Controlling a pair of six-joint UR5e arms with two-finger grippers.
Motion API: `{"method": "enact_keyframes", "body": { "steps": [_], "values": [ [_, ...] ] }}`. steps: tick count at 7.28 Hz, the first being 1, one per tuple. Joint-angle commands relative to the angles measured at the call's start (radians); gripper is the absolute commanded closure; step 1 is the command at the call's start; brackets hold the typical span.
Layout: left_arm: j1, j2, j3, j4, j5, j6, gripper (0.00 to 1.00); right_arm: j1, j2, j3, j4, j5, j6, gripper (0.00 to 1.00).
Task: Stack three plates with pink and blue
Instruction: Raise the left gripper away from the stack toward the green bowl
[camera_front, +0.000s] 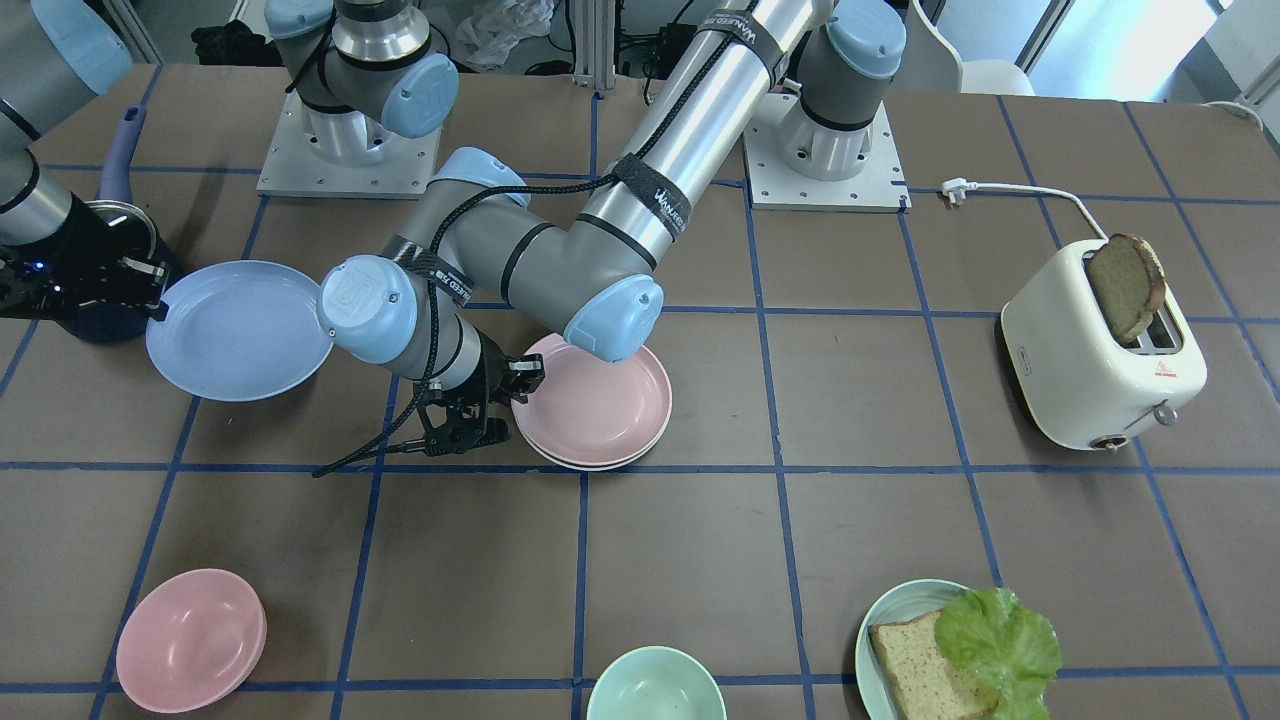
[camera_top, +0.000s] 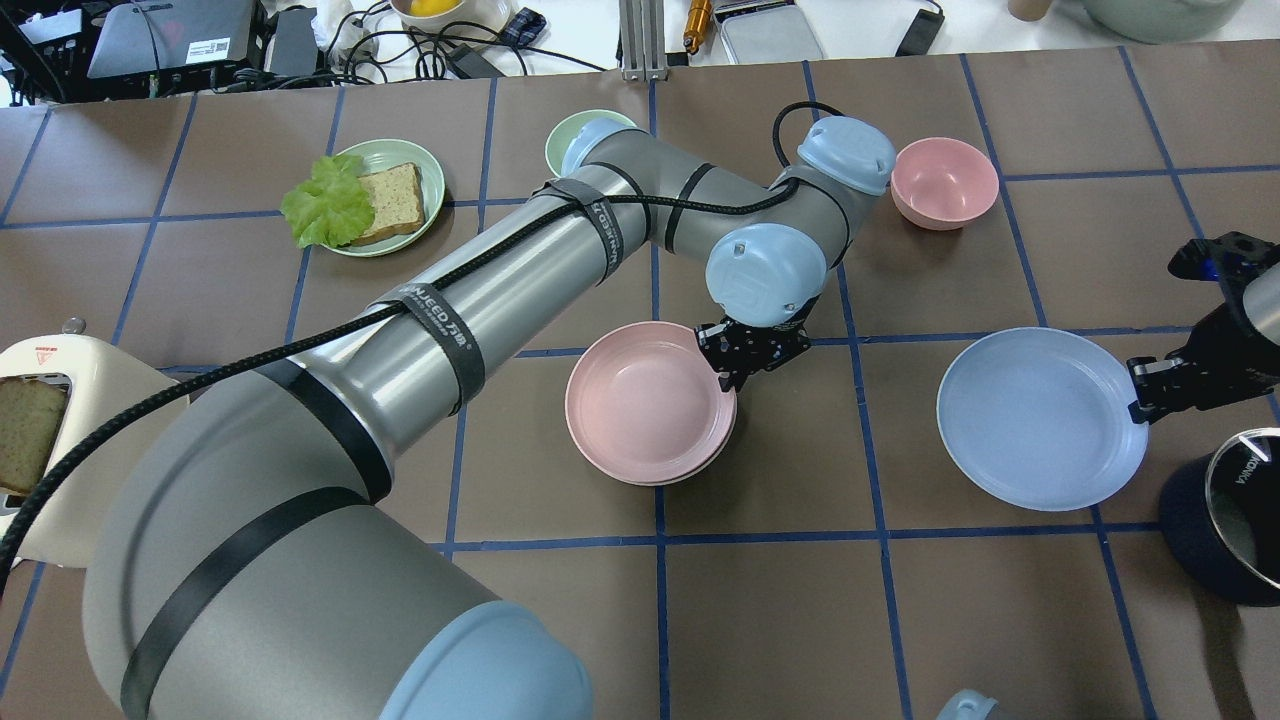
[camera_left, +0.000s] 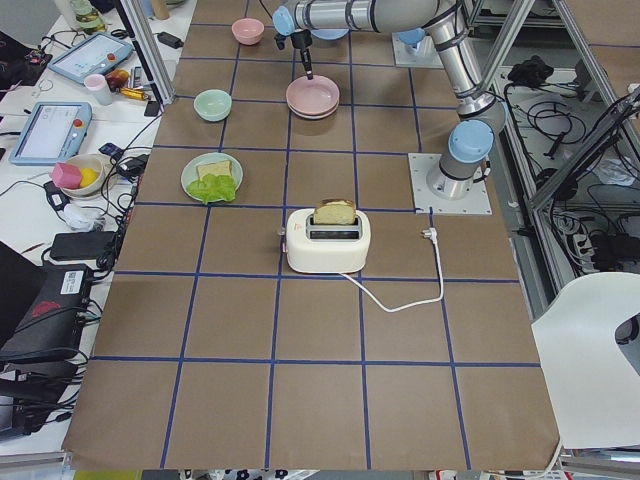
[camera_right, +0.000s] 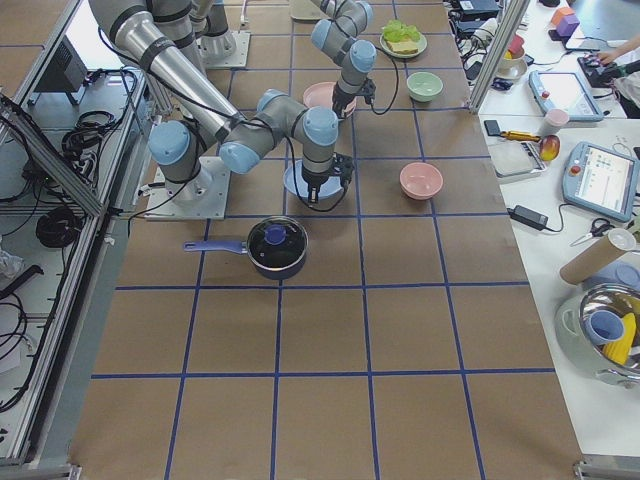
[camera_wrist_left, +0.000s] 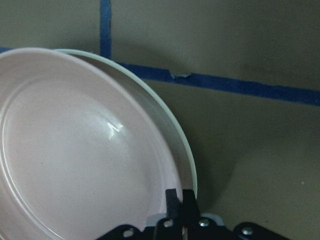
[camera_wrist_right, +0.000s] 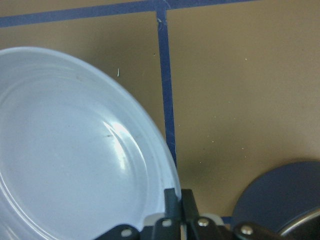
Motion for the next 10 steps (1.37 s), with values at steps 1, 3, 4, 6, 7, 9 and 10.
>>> {"method": "enact_keyframes", "body": {
  "steps": [1,3,4,6,7,9,10],
  "values": [
    [0.001,0.001,0.005,-0.002,-0.007,-0.002,0.03,0.0,0.0,0.0,0.0,0.0,0.0,1.0],
    [0.007,0.035,0.007,-0.034,-0.001,0.003,0.0,0.0,-0.001,0.0,0.001,0.0,0.0,1.0],
    [0.01,0.05,0.01,-0.034,0.005,0.012,0.0,0.0,-0.001,0.002,0.003,0.001,0.008,1.0],
    [0.039,0.093,0.028,-0.037,0.005,0.023,0.0,0.033,-0.033,0.002,0.003,0.001,0.037,1.0],
    [0.068,0.131,0.03,-0.036,0.003,0.079,0.0,0.066,-0.067,0.005,0.005,0.001,0.067,1.0],
    [0.141,0.223,0.027,-0.039,-0.001,0.179,0.0,0.095,-0.102,0.023,0.038,0.018,0.092,1.0],
    [0.163,0.276,0.021,-0.045,-0.001,0.199,0.0,0.115,-0.133,0.035,0.057,0.071,0.133,1.0]
  ]
}}
